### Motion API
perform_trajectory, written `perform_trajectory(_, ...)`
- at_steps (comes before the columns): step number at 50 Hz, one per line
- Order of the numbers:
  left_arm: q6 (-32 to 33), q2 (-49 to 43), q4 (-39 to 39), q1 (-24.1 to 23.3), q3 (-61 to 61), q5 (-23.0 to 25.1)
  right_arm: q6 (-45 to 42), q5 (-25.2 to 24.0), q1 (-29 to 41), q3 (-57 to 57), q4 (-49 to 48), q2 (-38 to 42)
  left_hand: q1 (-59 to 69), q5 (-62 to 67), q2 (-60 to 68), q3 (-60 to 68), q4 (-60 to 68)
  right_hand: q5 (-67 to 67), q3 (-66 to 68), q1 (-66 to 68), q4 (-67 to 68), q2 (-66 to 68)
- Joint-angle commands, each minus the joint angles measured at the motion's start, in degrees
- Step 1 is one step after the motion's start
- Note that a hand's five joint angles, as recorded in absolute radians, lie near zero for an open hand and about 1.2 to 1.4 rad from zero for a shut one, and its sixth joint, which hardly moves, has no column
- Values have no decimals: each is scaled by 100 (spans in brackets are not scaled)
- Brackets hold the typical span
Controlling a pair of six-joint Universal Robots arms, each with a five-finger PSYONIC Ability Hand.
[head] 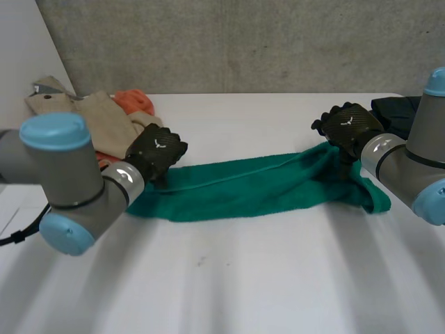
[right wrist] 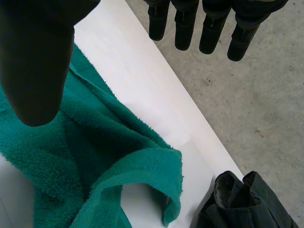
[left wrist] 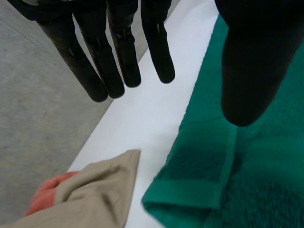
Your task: Fold the laundry.
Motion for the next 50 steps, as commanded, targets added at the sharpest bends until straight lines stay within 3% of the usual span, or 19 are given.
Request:
perform_trajectory(1,-1018,-834,-1595,155,1681,421,-36,1,-26,46,13,14,586,706,693,693,680,136,157,207,177,169)
perform_trajectory(6,-1001,-1493,-2439,251,2621,333,-80,10,-70,46,5,76,-287,-167,-180,-181,-193,136,157,207,177,169)
perform_trajectory(11,-825,-1775,-2467,278,2852,307,-133,10,-123,54,-30,111,-927,-807,-820,-821,-833,136,157,207,177,169)
perform_trajectory(23,-342,-2232,-1554,252,2869,-27,-212,36,-106,72,-136,190,-1248,-1128,-1141,-1142,-1154,169,191,241,210,203)
perform_trajectory(31,-184,-2426,-964,217,3027,-203,-256,36,-106,98,-145,216,-812,-691,-704,-705,-717,153,174,224,194,186)
perform_trajectory(39,-96,-2707,-964,243,3467,-142,-265,36,-79,125,-171,234,448,569,555,555,543,169,191,241,210,203)
perform_trajectory(44,-8,-2708,-973,252,3590,-176,-256,36,-88,133,-206,252,4194,4314,4301,4301,4289,169,191,241,210,203)
perform_trajectory(50,-209,-1988,-552,138,3222,-677,-142,203,-141,37,-382,278,4200,4320,4307,4307,4294,136,157,207,177,170)
